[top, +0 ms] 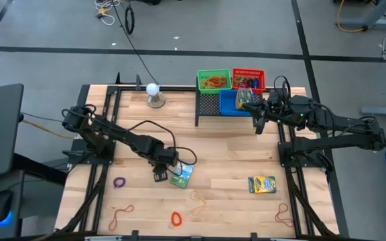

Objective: Pick & Place Office Desk Supplies
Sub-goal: Put the black spiral keychain into the red bin

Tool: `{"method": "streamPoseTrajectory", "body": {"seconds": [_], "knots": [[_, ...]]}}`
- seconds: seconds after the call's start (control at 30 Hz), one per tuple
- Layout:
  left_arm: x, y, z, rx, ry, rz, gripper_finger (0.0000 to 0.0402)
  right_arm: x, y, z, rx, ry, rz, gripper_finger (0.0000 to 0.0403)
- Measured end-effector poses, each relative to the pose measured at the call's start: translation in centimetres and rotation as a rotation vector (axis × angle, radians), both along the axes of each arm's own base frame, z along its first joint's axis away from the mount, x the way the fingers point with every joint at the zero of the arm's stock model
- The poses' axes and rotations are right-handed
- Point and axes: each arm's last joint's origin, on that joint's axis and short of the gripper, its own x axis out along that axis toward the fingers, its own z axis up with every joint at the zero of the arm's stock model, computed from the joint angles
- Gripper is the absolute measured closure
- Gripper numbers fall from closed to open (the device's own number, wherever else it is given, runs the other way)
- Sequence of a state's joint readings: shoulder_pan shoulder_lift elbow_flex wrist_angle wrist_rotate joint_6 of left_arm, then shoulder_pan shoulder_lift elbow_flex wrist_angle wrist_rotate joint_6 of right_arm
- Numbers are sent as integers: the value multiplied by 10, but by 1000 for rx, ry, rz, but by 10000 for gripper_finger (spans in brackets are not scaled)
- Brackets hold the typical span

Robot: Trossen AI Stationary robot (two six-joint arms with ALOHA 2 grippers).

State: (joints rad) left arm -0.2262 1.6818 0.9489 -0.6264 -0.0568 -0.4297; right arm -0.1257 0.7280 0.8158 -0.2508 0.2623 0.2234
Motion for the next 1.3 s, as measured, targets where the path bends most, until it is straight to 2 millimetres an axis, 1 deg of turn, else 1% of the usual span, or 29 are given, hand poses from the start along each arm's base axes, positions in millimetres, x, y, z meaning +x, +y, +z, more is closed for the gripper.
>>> {"method": "streamPoseTrajectory", "body": {"seconds": [0.2,0.37,0.43,0.6,0.63,0.77,0.9,1.03,1.17,1.3], "knots": [[1,-1,-10,27,45,-130,276,0,0,0,0,0,0,392],[3,-1,-15,32,59,-149,285,0,0,0,0,0,0,392],[3,-1,-16,32,59,-154,302,0,0,0,0,0,0,392],[2,-2,-16,29,64,-152,376,0,0,0,-1,0,0,392],[2,-2,-15,28,63,-145,385,0,0,0,-1,0,0,392],[-2,2,-7,71,40,-71,388,0,0,0,0,1,3,392],[0,4,13,119,-108,81,388,0,2,-3,17,23,20,392],[12,5,29,115,-311,185,388,1,7,-9,43,71,49,392],[25,8,38,117,-482,244,388,4,15,-25,91,107,65,392],[35,17,45,124,-599,319,388,7,22,-44,159,136,57,392]]}}
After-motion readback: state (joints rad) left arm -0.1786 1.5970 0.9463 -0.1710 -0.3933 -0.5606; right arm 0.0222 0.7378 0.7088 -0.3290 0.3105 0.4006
